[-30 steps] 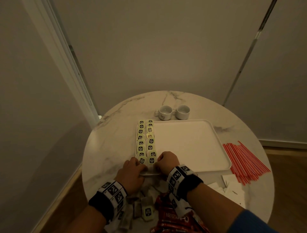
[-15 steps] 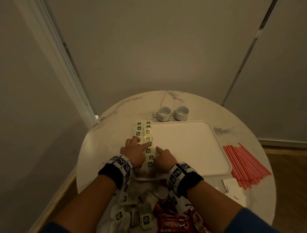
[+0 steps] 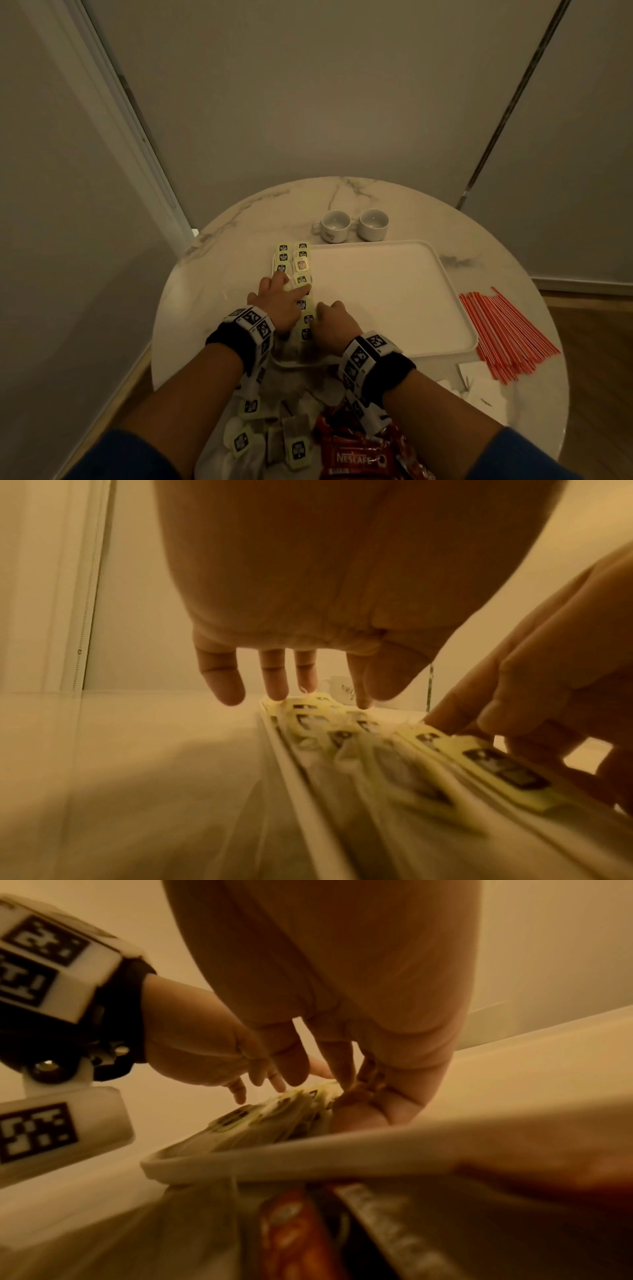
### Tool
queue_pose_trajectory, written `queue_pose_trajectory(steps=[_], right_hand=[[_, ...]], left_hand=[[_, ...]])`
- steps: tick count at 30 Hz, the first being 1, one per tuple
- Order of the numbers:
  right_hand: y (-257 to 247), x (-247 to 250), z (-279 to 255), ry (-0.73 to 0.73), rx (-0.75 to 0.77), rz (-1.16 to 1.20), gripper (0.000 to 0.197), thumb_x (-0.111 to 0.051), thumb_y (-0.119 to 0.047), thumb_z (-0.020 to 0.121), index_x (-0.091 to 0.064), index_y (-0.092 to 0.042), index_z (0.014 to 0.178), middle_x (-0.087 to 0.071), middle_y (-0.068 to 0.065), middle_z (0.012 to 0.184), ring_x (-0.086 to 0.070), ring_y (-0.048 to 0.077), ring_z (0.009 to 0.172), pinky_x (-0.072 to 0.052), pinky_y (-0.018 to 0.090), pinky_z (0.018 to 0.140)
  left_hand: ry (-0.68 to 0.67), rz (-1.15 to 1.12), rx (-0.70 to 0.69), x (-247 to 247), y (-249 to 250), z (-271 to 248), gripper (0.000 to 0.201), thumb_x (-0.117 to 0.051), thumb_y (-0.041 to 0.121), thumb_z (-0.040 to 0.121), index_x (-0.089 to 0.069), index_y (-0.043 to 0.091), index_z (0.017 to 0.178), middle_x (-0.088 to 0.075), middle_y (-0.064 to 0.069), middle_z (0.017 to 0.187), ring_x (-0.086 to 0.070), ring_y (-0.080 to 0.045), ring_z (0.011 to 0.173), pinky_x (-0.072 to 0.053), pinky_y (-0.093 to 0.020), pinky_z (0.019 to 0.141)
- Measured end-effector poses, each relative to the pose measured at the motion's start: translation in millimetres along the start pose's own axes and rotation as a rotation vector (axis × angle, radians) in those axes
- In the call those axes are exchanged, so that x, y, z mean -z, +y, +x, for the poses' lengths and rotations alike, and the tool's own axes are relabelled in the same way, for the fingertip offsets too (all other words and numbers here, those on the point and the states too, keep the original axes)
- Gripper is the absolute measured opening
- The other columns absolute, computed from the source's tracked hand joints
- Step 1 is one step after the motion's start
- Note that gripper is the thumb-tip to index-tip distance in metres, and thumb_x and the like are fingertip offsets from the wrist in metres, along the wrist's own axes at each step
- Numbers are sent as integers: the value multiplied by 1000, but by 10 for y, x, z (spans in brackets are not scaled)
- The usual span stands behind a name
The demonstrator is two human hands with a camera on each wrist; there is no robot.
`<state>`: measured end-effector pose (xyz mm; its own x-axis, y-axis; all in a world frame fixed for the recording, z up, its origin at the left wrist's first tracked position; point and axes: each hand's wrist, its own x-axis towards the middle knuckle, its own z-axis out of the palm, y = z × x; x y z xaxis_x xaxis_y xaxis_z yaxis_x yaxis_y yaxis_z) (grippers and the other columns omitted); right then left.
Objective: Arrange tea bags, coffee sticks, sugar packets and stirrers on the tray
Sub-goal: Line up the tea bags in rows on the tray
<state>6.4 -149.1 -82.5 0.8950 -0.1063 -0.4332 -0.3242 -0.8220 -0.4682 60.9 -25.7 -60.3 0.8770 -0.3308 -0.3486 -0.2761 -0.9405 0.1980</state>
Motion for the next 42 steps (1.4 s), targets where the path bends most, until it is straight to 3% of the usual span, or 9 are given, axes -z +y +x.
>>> queue_pose_trajectory(steps=[5,8,11,16,20,28,33,39,42], right_hand=[[134,161,-132,61,-1,151,44,-45,-28,96,-47,-13,138,-45,11,137,-50,27,123,-40,33,102],[256,273,-378,129,126,207,35,-55,-19,90,-60,-19,124,-58,4,121,-56,18,109,-43,27,95],[379,279,-669,86,274,130,29,-58,-9,84,-67,-25,106,-59,-3,103,-55,13,91,-49,28,86],[483,96,-926,-68,457,-292,44,-63,-27,86,-54,-32,129,-45,-2,122,-40,19,112,-42,32,97],[471,-13,-950,-37,499,-505,57,-66,-43,81,-46,-30,133,-37,3,124,-35,23,114,-46,39,95],[343,-14,-855,46,574,-568,40,-62,-38,87,-58,-25,125,-45,5,117,-40,25,111,-47,37,89],[321,109,-773,84,520,-266,27,-55,-28,94,-64,-13,114,-55,6,115,-48,23,108,-42,31,90],[196,456,-648,122,431,185,11,-60,-22,91,-59,-14,84,-55,-9,72,-49,7,67,-35,14,58],[135,565,-513,92,298,543,12,-68,-20,85,-61,-12,90,-65,-1,74,-60,12,68,-46,23,54]], left_hand=[[161,-220,-14,167,-115,-189,55,-46,25,90,-37,44,141,-27,1,136,-25,-21,125,-30,-41,106],[220,-426,-64,215,-264,-454,50,-51,25,90,-45,31,138,-34,0,122,-31,-21,118,-29,-35,107],[155,-439,-136,134,-399,-815,50,-51,39,83,-52,27,132,-45,2,112,-43,-18,110,-38,-38,102],[-18,-257,-181,-198,-410,-1297,75,-39,68,61,-54,32,125,-43,8,114,-38,-13,112,-37,-34,101],[-17,-181,-203,-429,-239,-1361,47,-62,47,82,-55,29,125,-42,6,123,-33,-15,118,-35,-30,103],[32,-105,-220,-496,36,-1152,41,-59,38,85,-56,22,123,-45,2,128,-32,-20,124,-36,-34,106],[27,-156,-212,-445,93,-1024,38,-62,41,84,-62,17,114,-52,0,115,-39,-19,113,-38,-35,102],[172,-640,-173,-180,215,-915,23,-57,28,93,-72,12,84,-66,7,81,-60,-6,82,-51,-26,78],[184,-849,-133,8,260,-808,18,-58,15,92,-72,13,81,-68,9,67,-60,5,61,-46,-12,58]])
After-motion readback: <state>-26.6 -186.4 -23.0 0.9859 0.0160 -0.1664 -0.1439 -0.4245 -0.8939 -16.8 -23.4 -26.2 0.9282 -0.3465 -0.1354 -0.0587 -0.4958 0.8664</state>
